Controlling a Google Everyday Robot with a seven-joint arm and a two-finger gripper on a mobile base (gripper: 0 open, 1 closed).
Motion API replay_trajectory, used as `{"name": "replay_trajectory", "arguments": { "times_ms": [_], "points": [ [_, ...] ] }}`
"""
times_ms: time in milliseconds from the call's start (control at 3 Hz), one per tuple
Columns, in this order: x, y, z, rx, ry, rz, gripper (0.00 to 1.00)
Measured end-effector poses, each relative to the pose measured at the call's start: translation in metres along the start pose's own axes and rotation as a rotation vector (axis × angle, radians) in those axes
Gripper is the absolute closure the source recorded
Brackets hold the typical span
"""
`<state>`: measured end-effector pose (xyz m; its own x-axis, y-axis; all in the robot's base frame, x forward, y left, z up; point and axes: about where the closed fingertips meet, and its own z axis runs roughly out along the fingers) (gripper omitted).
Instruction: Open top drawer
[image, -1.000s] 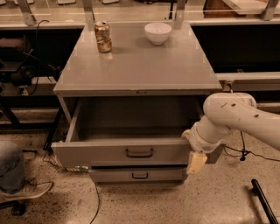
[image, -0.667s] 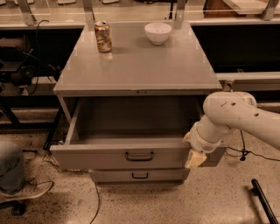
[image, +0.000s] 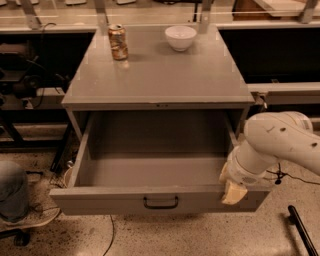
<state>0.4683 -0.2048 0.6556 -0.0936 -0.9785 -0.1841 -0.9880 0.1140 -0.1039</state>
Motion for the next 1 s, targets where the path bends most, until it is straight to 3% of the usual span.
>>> {"name": "replay_trajectory", "arguments": {
  "times_ms": [333,667,1000],
  "points": [
    [0.003,0.007,-0.001,0.005,-0.003,0.017,0.97],
    [0.016,0.031,-0.005,0.024,-0.016,0.085,0.75],
    [0.015,0.031,-0.005,0.024,-0.016,0.085,0.51]
  ]
}}
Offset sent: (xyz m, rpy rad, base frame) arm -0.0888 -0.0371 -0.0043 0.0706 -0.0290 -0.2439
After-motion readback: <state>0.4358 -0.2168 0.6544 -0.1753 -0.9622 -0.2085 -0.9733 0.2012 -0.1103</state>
